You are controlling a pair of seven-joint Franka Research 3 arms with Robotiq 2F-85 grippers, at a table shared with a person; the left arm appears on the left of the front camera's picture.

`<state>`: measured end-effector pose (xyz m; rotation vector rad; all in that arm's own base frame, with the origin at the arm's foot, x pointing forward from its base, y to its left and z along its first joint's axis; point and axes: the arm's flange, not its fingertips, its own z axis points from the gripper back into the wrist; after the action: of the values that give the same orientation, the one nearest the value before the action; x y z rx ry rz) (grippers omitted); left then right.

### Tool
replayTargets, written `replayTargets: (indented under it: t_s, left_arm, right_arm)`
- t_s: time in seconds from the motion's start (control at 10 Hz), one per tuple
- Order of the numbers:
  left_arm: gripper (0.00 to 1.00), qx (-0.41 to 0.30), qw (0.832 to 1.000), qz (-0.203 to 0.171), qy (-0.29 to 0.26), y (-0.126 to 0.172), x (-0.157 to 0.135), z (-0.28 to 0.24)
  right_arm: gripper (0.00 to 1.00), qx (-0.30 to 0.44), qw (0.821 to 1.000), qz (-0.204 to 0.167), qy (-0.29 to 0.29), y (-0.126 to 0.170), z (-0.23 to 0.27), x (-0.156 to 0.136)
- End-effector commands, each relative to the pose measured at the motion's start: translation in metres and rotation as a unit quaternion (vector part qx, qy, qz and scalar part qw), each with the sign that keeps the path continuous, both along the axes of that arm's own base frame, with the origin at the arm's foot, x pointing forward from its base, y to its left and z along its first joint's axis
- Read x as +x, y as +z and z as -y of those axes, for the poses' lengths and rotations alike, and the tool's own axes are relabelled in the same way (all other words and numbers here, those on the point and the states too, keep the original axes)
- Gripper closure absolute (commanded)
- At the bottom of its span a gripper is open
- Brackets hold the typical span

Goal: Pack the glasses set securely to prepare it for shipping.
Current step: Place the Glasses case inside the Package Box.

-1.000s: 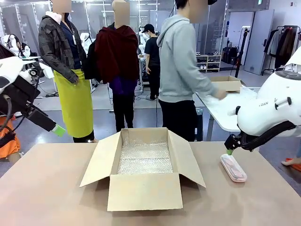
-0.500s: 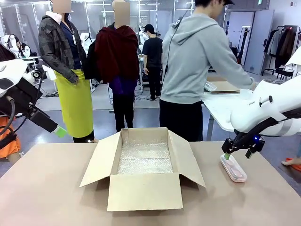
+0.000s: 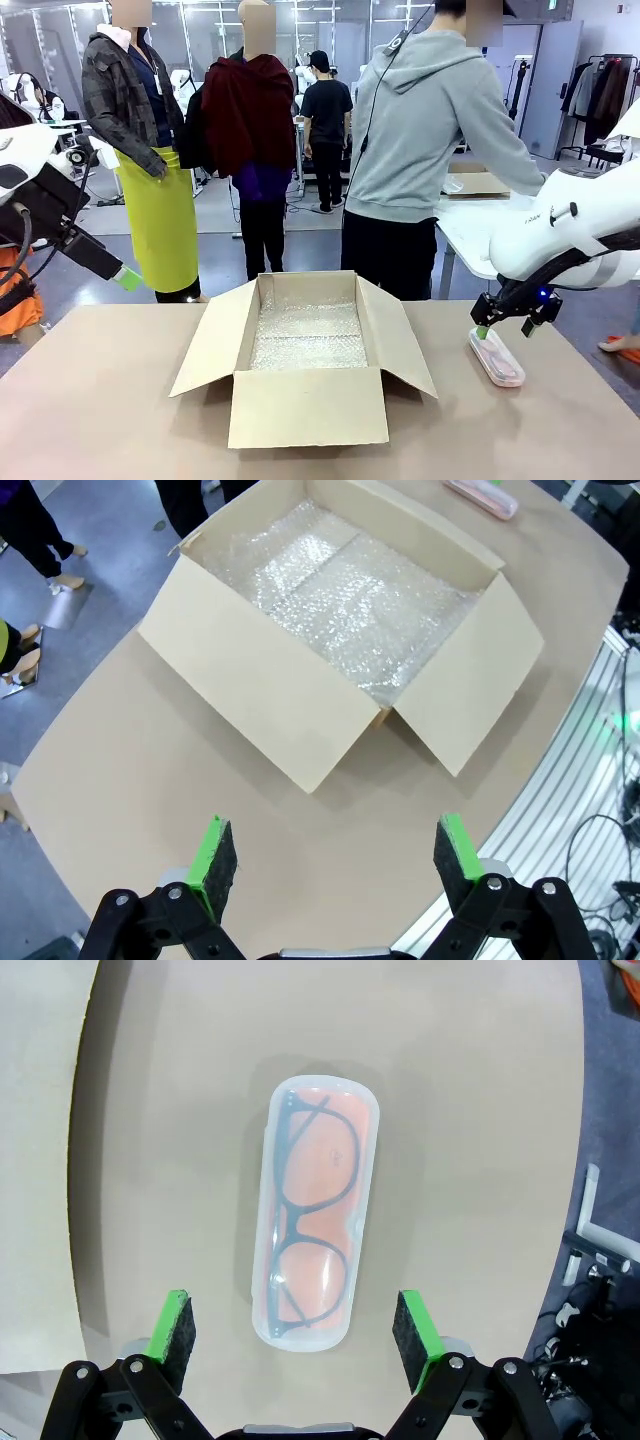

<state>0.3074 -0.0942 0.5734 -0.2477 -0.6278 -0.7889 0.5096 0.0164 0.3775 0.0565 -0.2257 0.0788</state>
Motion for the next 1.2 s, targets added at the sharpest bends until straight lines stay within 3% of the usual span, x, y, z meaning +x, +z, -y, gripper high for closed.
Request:
replayTargets:
  t_s: [0.0, 0.8, 0.9, 1.0, 1.1]
  left_arm:
    - [0.00, -0.003, 1.000, 0.010, -0.003, 0.000, 0.001, -0.001]
    - [0.00, -0.003, 1.000, 0.010, -0.003, 0.000, 0.001, -0.001]
    - [0.00, -0.003, 1.000, 0.010, -0.003, 0.000, 0.001, -0.001]
    - [0.00, -0.003, 1.000, 0.010, -0.003, 0.000, 0.001, -0.001]
    - [0.00, -0.003, 1.000, 0.010, -0.003, 0.000, 0.001, -0.001]
  right_arm:
    - [0.00, 0.013, 0.999, -0.028, -0.008, -0.016, 0.006, 0.027]
    - [0.00, 0.036, 0.994, -0.095, -0.033, -0.063, 0.005, 0.064]
    - [0.05, 0.035, 0.994, -0.097, -0.035, -0.064, 0.004, 0.065]
    - [0.19, 0.031, 0.994, -0.099, -0.039, -0.066, 0.005, 0.066]
    - [0.25, 0.032, 0.993, -0.103, -0.045, -0.067, 0.007, 0.069]
